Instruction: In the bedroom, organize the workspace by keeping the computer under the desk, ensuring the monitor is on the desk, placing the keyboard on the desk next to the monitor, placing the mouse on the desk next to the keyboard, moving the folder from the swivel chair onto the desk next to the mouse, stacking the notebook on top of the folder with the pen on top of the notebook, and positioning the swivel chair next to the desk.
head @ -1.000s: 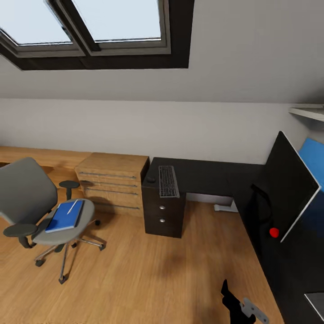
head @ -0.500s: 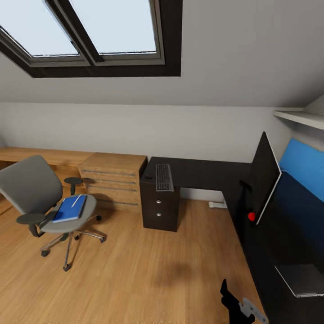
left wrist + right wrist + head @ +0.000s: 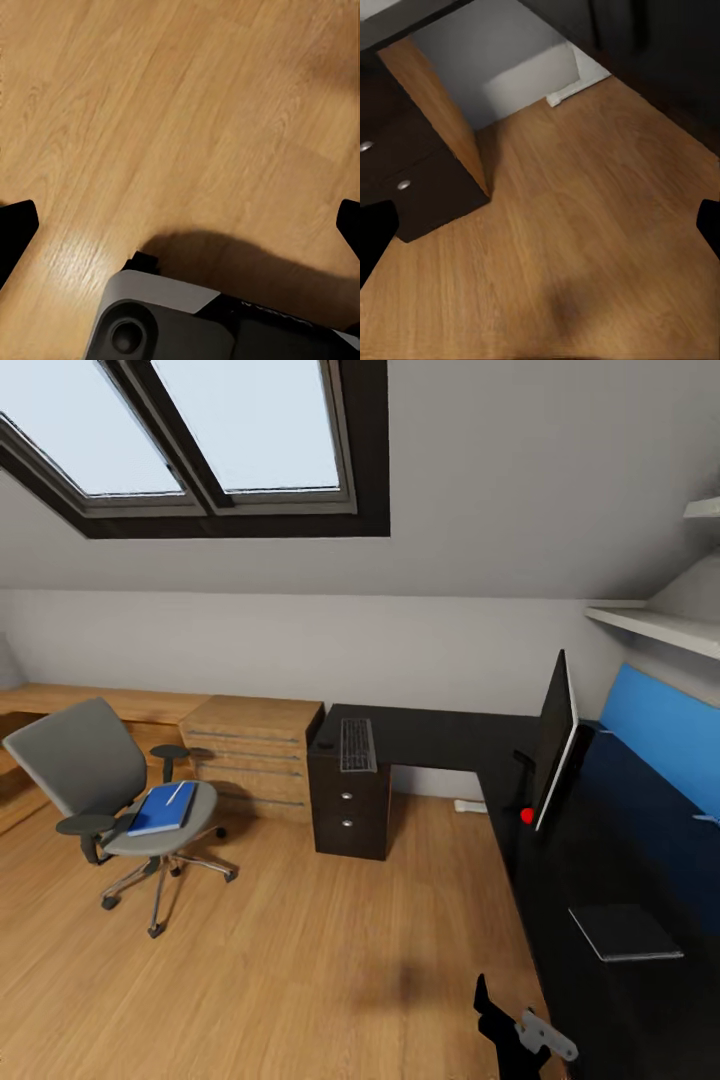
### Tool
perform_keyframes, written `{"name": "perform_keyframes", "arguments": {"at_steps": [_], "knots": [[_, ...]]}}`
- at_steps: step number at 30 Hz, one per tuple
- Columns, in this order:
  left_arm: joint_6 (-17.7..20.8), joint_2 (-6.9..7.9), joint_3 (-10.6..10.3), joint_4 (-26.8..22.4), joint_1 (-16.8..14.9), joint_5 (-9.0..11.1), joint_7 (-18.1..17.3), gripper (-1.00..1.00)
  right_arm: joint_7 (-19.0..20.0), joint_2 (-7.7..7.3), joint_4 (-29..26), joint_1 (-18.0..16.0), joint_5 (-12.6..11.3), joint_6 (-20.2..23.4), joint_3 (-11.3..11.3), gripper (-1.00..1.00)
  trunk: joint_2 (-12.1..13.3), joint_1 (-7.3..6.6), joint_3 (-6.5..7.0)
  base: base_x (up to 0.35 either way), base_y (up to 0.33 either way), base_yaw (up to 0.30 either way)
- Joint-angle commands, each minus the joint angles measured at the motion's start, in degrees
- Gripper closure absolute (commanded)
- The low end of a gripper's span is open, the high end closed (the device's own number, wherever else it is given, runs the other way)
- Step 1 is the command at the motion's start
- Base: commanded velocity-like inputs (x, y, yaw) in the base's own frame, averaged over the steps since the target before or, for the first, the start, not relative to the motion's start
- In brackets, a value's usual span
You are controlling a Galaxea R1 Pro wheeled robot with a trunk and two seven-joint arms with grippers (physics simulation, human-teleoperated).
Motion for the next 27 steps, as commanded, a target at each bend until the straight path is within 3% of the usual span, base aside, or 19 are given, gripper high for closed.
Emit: {"name": "perform_keyframes", "arguments": {"at_steps": [1, 7, 12, 13, 14, 16, 17, 18, 19, 22, 23, 27], "knots": [[-0.2, 0.12, -0.4, -0.7, 0.0, 0.6, 0.5, -1.0, 0.5, -0.04, -0.2, -0.1, 1.8, -0.1, 0.7, -1.0, -0.1, 0.02, -0.13, -0.07, -0.024, 0.0], [0.0, 0.15, -0.4, -6.3, 0.0, 0.7, 0.5, -1.0, 0.0, -0.64, -4.7, -0.2, 7.3, 0.6, 1.6, -1.0, -0.1, 0.02, -0.13, -0.033, -0.011, 0.0], [6.7, -0.08, -0.4, -17.5, -0.8, 0.6, 0.6, -1.0, -5.4, -4.33, -15.4, -1.1, 8.6, 10.0, 1.8, -1.0, -0.1, 0.02, -0.13, -0.006, -0.002, 0.0], [10.4, -0.16, -0.4, -21.0, -1.6, 0.6, 0.9, -1.0, -7.9, -5.83, -19.1, -1.9, 8.8, 15.2, 1.8, -1.0, -0.1, 0.02, -0.13, -0.002, -0.001, 0.0], [15.8, -0.43, -0.4, -25.8, -2.9, 0.6, 1.5, -1.0, -11.9, -8.15, -24.7, -3.5, 8.9, 24.1, 1.8, -1.0, -0.1, 0.02, -0.13, -0.001, 0.0, 0.0], [18.6, -0.82, -0.4, -28.6, -3.8, 0.7, 2.0, -1.0, -15.0, -9.6, -28.0, -4.6, 9.0, 30.4, 1.8, -1.0, -0.1, 0.02, -0.13, -0.001, 0.0, 0.0], [20.6, -1.37, -0.3, -31.0, -4.7, 0.7, 2.3, -1.0, -18.3, -10.86, -30.6, -6.0, 8.9, 36.9, 1.7, -1.0, -0.1, 0.02, -0.13, 0.0, 0.0, 0.0], [22.9, -2.45, -0.2, -35.8, -6.0, 0.9, 2.7, -1.0, -24.6, -12.92, -33.8, -8.7, 8.7, 49.5, -0.2, -1.0, -0.1, 0.02, -0.13, 0.0, 0.0, 0.0], [23.3, -2.63, -0.2, -36.9, -6.2, 0.9, 2.7, -1.0, -25.8, -13.33, -34.4, -9.3, 8.6, 52.2, -1.3, -1.0, -0.1, 0.02, -0.13, 0.0, 0.0, 0.0], [24.1, -3.03, -0.1, -38.8, -6.6, 1.1, 2.8, -1.0, -27.9, -14.07, -35.6, -10.4, 8.6, 58.2, -5.4, -1.0, -0.1, 0.02, -0.13, 0.0, 0.0, 0.0], [24.6, -3.26, -0.2, -39.3, -6.8, 1.1, 2.8, -1.0, -29.4, -14.33, -36.4, -11.1, 8.7, 61.9, -10.9, -1.0, -0.1, 0.02, -0.13, 0.0, 0.0, 0.0], [24.9, -3.14, -0.2, -39.4, -6.9, 1.2, 2.8, -1.0, -29.9, -14.36, -36.6, -11.3, 8.7, 62.7, -12.5, -1.0, -0.1, 0.02, -0.13, 0.0, 0.0, 0.0]]}}
